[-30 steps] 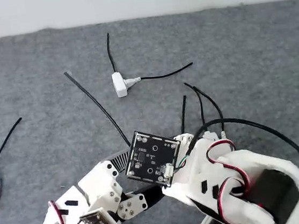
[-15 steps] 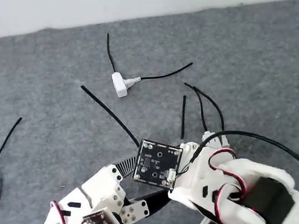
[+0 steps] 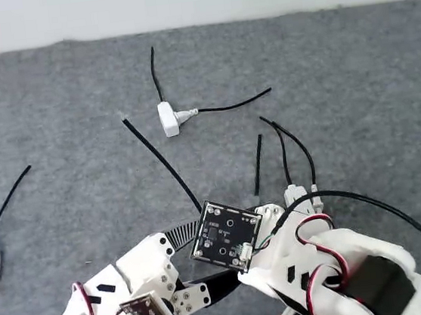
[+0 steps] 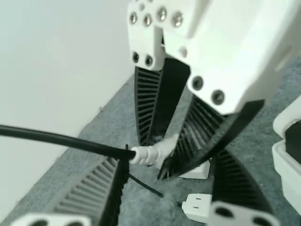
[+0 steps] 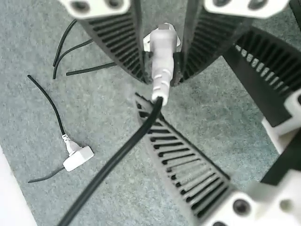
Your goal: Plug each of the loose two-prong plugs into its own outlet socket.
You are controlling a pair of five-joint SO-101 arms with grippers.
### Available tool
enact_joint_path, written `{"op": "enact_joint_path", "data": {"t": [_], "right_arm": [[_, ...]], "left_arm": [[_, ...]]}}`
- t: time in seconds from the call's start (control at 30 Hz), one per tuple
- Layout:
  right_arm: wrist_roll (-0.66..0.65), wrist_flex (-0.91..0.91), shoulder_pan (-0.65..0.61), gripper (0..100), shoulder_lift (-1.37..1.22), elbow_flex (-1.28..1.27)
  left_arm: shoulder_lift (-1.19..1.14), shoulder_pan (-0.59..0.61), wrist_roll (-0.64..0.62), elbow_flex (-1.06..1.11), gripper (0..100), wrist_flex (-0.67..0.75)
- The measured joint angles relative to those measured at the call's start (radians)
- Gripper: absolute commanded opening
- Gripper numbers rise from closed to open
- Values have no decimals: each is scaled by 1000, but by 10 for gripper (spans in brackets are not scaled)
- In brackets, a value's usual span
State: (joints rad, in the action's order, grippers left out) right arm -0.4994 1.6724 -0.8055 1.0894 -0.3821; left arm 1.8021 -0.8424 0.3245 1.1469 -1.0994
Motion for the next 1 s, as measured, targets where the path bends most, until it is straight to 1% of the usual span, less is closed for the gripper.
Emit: {"op": "enact_joint_path", "data": {"t": [0.23, 0.33, 0.5, 0.77, 0.87, 1.0], "right_arm": [[-3, -5, 43, 9, 2, -28], [-5, -6, 78, 9, 8, -81], [-9, -49, 87, 9, -5, -135], [-9, -60, 89, 9, -2, -135], [-11, -60, 89, 9, -3, -103], [-11, -60, 89, 9, -2, 35]], "left_arm": [[0, 0, 0, 2, 272, -2], [0, 0, 0, -12, 272, -26], [0, -8, 0, -68, 272, -55], [0, -8, 0, -69, 272, -55], [0, -8, 0, -69, 272, -55], [0, -3, 0, -26, 272, -37]]}}
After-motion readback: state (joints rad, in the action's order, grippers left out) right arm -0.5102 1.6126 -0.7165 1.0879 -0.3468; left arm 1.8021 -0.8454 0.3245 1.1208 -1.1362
